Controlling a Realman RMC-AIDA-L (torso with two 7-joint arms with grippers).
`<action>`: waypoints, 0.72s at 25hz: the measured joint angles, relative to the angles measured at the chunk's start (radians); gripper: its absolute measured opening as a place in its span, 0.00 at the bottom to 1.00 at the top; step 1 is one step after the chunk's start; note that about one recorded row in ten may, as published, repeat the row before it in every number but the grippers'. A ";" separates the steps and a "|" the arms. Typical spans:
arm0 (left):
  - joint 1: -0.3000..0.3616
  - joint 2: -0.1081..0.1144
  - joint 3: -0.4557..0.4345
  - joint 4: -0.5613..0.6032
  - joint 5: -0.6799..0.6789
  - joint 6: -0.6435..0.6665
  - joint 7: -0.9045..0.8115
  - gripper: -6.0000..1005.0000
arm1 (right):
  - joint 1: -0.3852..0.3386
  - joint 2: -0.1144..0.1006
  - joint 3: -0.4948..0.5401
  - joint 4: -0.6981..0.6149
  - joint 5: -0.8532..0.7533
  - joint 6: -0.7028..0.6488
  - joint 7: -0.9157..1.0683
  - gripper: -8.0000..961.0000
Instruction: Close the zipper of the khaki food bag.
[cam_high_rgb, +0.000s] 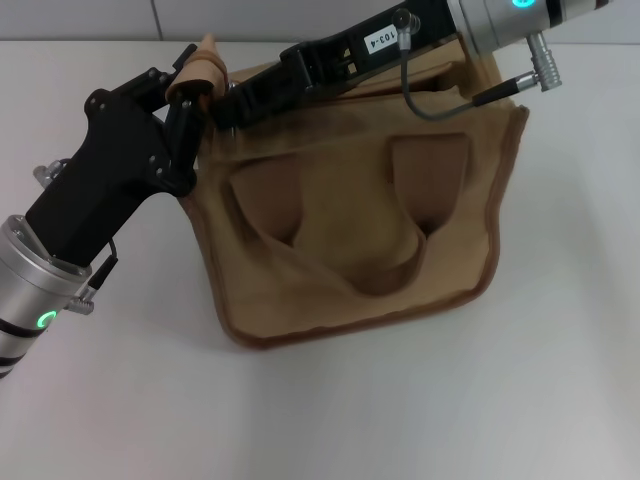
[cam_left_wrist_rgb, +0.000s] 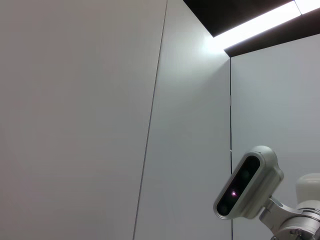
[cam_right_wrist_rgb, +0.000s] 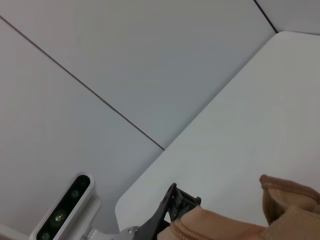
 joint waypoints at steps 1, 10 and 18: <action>0.000 0.000 0.000 0.000 0.000 0.000 0.000 0.04 | 0.000 0.000 0.000 0.001 0.000 0.000 0.000 0.47; 0.003 0.000 0.003 0.000 0.000 0.001 0.000 0.04 | -0.001 0.000 0.000 0.003 0.003 0.000 0.000 0.35; 0.003 0.000 0.005 -0.002 0.000 -0.001 0.000 0.04 | 0.004 0.004 0.001 0.005 0.004 -0.006 0.000 0.35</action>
